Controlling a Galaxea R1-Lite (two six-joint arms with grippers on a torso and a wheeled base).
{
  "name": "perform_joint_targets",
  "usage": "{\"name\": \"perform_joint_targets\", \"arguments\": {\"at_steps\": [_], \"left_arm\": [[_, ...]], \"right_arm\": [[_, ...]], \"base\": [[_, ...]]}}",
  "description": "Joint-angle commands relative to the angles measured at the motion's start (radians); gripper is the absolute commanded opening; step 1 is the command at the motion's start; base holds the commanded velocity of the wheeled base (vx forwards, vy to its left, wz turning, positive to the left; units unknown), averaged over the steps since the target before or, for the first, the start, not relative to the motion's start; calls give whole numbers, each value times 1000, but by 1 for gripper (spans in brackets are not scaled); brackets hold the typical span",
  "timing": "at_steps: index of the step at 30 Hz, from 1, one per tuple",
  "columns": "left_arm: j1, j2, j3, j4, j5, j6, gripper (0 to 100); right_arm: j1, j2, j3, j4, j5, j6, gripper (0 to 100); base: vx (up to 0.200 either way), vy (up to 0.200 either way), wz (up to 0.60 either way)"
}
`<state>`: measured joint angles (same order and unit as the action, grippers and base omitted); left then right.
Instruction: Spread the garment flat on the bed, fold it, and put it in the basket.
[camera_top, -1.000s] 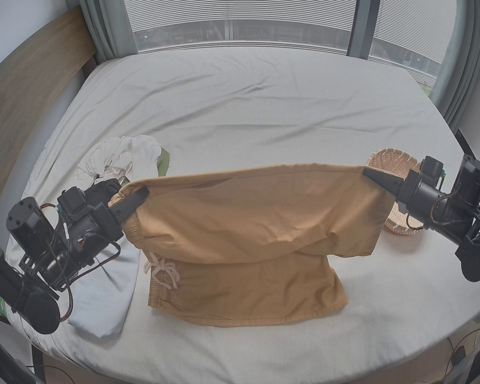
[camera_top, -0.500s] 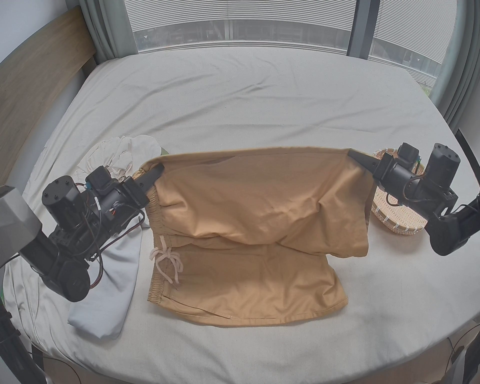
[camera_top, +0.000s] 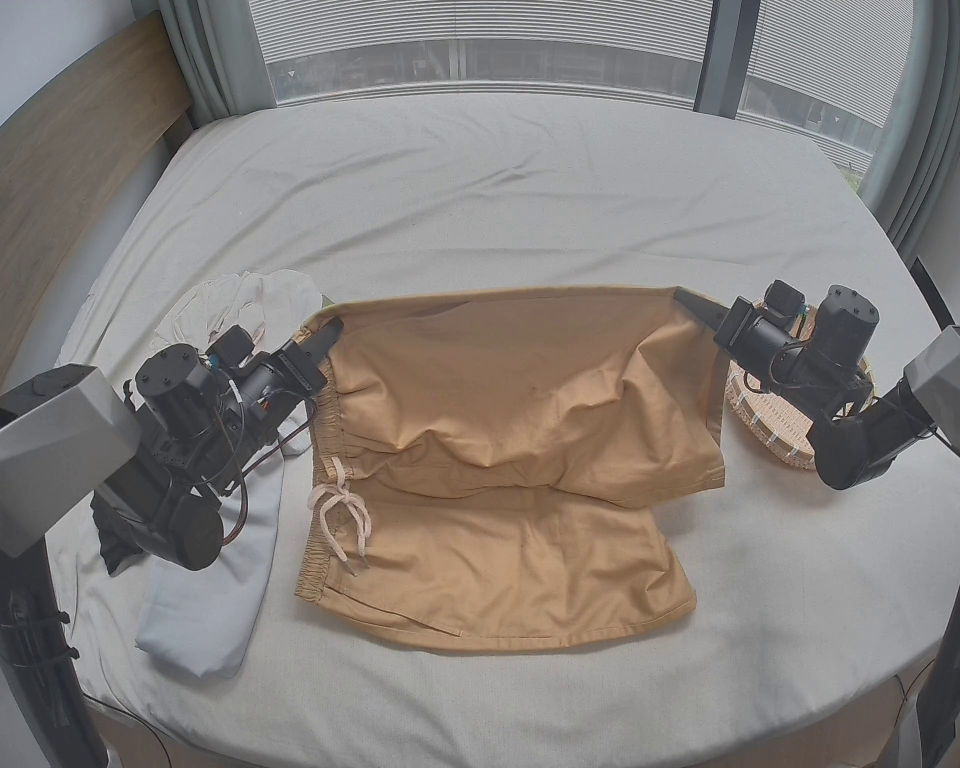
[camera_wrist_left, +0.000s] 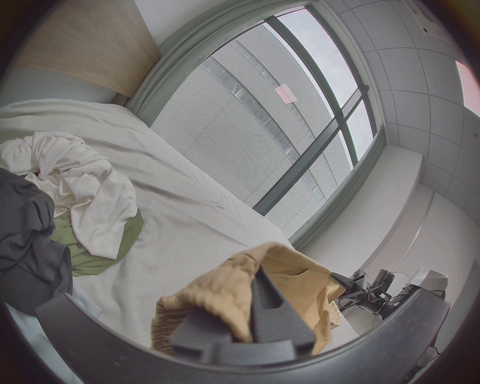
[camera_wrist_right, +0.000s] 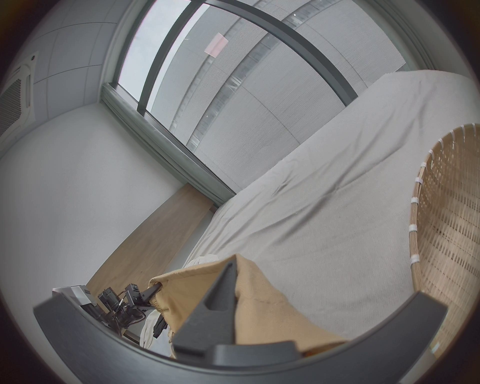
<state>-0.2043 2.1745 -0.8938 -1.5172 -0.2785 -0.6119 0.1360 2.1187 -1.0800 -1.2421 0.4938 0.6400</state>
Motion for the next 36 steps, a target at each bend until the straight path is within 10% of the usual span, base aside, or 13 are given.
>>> {"name": "perform_joint_targets", "arguments": {"at_steps": [1, 17, 36], "left_arm": [[2, 53, -27, 28, -5, 1, 100], [3, 45, 1, 131, 81, 73, 100], [-3, -189, 469, 46, 62, 133, 100]], "right_arm": [[-21, 49, -17, -5, -4, 0, 100], [-19, -16, 333, -188, -3, -89, 100], [4, -14, 735, -300, 2, -227, 100]], "base": [[0, 0, 0], [0, 0, 0], [0, 0, 0]]}}
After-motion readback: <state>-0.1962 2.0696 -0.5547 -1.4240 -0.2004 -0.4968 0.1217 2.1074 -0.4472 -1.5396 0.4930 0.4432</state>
